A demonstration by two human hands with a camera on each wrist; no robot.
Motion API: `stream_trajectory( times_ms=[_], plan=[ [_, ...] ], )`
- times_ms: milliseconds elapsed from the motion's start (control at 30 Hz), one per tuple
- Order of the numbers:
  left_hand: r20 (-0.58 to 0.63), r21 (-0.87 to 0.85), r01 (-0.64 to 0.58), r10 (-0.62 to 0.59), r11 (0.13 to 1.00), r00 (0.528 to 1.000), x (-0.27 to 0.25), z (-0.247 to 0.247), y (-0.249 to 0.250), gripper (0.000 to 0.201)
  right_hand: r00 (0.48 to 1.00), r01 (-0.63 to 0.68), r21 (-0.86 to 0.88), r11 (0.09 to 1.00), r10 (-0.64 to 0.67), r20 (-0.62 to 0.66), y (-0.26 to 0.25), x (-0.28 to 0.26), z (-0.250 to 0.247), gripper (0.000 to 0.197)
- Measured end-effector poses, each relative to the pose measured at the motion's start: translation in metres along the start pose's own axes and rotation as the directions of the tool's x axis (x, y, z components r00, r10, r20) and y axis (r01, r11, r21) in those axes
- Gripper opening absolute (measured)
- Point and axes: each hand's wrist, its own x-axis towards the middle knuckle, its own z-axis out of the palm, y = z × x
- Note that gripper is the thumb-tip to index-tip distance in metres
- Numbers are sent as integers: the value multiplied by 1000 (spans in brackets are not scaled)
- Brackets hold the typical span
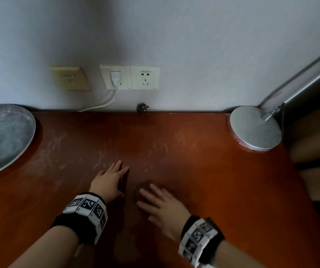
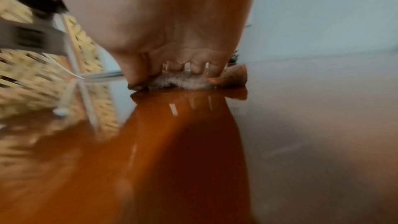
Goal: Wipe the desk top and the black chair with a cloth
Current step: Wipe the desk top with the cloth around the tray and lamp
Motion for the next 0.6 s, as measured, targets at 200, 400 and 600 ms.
stream_trajectory(
  times_ms=[200, 400, 600],
  plan=[
    [11, -26, -11, 11, 1000, 1000, 1, -3, -6, 91, 687, -717, 167, 677, 727, 1, 124, -18, -36, 60],
    [15, -34, -33, 34, 999, 999, 11, -14, -7, 91, 957, -278, -24, 960, 274, -96, -2, -3, 12, 67],
    [0, -73, -60, 60, 996, 998, 13, -15, -19, 91, 931, -342, 14, 940, 340, -134, 47, -1, -13, 55]
  ],
)
